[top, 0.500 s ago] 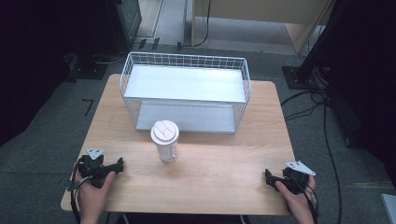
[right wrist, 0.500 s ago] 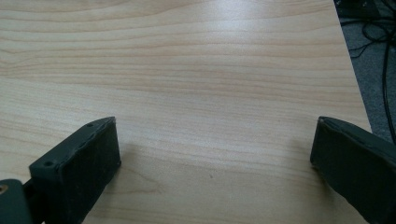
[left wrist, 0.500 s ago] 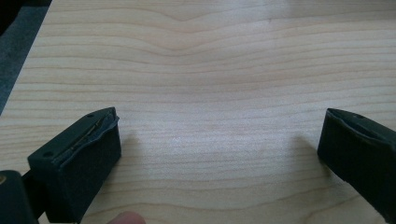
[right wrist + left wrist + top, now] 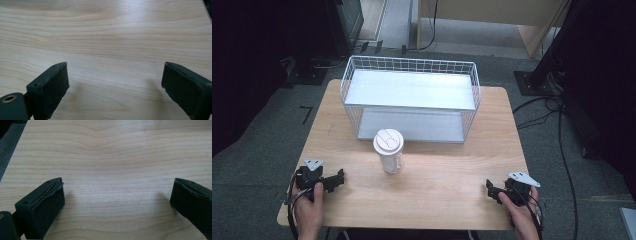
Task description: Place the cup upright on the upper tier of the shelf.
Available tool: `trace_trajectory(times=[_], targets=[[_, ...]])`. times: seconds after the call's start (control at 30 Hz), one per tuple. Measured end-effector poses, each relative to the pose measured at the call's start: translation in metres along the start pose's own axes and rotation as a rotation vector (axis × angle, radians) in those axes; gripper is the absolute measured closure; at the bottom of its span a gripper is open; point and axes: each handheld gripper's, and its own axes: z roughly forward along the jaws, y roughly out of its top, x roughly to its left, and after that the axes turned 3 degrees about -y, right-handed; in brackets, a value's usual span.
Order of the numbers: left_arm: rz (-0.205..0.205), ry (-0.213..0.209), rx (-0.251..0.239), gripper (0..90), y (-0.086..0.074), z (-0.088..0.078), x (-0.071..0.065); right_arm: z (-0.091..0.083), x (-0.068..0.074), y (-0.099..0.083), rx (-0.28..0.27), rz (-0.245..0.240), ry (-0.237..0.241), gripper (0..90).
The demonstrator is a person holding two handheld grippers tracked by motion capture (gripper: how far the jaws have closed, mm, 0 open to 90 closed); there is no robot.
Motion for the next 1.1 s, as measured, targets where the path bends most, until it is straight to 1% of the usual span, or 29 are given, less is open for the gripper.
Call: trace_trajectory(times=[0.1,0.23,0.33,0.37,0.4,0.47,0.5,0.53,0.57,0.6,0.63,0.67,0.73,0.77,0.8,0.83,0.87,0.9,0.97,1.0,1.1], targets=[[0.000,0.000,0.000,0.0,0.000,0.000,0.000,0.003,0.014,0.005,0.001,-0.026,0.022,7.3],[0.000,0.000,0.000,0.0,0.000,0.000,0.000,0.003,0.031,0.012,-0.017,-0.041,0.047,7.3],[0.000,0.000,0.000,0.0,0.000,0.000,0.000,0.003,0.042,0.018,-0.032,-0.056,0.050,7.4],[0.000,0.000,0.000,0.0,0.000,0.000,0.000,0.003,0.042,0.018,-0.032,-0.056,0.050,7.4],[0.000,0.000,0.000,0.0,0.000,0.000,0.000,0.003,0.051,0.023,-0.041,-0.045,0.063,7.5],[0.000,0.000,0.000,0.0,0.000,0.000,0.000,0.004,0.060,0.026,-0.048,-0.043,0.073,7.6],[0.000,0.000,0.000,0.0,0.000,0.000,0.000,0.004,0.065,0.028,-0.047,-0.041,0.083,7.6],[0.000,0.000,0.000,0.0,0.000,0.000,0.000,0.004,0.065,0.028,-0.047,-0.041,0.083,7.6],[0.000,0.000,0.000,0.0,0.000,0.000,0.000,0.006,0.076,0.029,-0.039,-0.046,0.103,7.6],[0.000,0.001,0.000,0.0,0.000,0.000,0.000,0.006,0.080,0.030,-0.035,-0.051,0.104,7.6],[0.000,0.001,0.000,0.0,0.000,0.000,0.000,0.006,0.080,0.030,-0.035,-0.051,0.104,7.6],[0.000,0.000,0.000,0.0,0.000,0.000,0.000,0.008,0.090,0.031,-0.022,-0.070,0.101,7.8],[0.000,0.000,0.000,0.0,0.000,0.000,0.000,0.010,0.100,0.032,-0.023,-0.085,0.102,7.8],[0.000,0.000,0.000,0.0,0.000,0.000,0.000,0.010,0.100,0.032,-0.023,-0.085,0.102,7.8],[0.000,0.000,0.000,0.0,0.000,0.000,0.000,0.010,0.107,0.035,-0.030,-0.081,0.121,7.8],[-0.001,0.000,-0.001,0.0,0.000,0.000,0.000,0.010,0.111,0.036,-0.033,-0.082,0.128,7.8],[-0.001,0.000,-0.001,0.0,0.000,0.000,0.000,0.010,0.111,0.036,-0.033,-0.082,0.128,7.8],[-0.001,0.000,0.000,0.0,0.000,0.000,0.000,0.010,0.119,0.039,-0.043,-0.091,0.141,7.8],[0.000,0.000,0.000,0.0,0.000,0.000,0.000,0.010,0.126,0.042,-0.048,-0.105,0.151,7.8],[0.000,0.000,0.000,0.0,0.000,0.000,0.000,0.010,0.126,0.042,-0.048,-0.105,0.151,7.8],[0.000,0.000,0.000,0.0,0.000,0.000,0.000,0.010,0.137,0.045,-0.054,-0.120,0.173,7.8]])
